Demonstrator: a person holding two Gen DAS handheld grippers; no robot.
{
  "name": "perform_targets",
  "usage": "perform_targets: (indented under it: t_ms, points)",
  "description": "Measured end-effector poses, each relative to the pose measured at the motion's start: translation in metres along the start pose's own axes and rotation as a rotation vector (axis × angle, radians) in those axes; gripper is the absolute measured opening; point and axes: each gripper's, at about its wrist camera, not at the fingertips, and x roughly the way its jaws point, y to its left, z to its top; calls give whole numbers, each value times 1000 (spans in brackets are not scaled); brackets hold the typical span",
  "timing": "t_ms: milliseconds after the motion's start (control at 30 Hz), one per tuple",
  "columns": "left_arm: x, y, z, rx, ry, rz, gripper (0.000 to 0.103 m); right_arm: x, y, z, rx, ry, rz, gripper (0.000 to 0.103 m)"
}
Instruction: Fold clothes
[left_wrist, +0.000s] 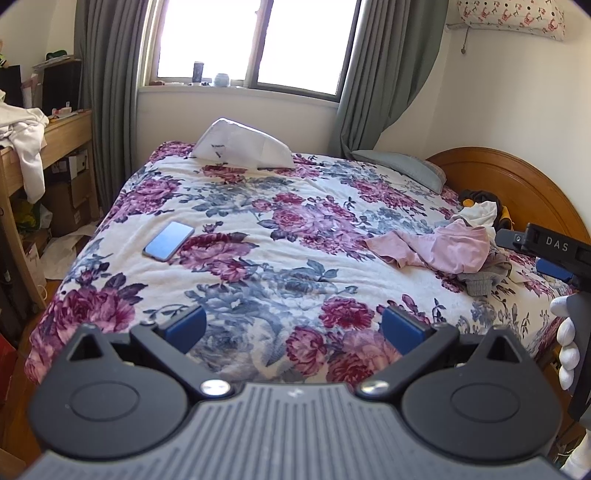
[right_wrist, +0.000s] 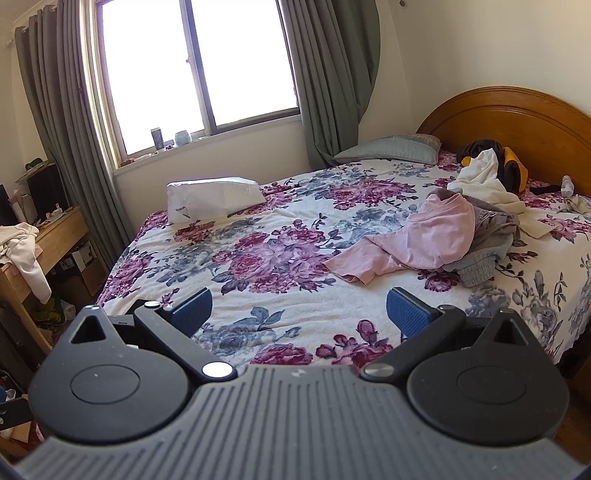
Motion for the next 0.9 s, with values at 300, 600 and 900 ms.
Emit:
perform_targets:
  t_ms: [300,600,900]
  points:
    - [-1,-2,0,14,0,-8,103,-2,2,1,-7,-6,-2,103]
    - [2,-3,-1,19,6,-8,103,-1,2,2,-13,-14,-1,103]
    - [12,-5,-1,28,30,-3,103,11,-2,-1,-17,-4,-9,103]
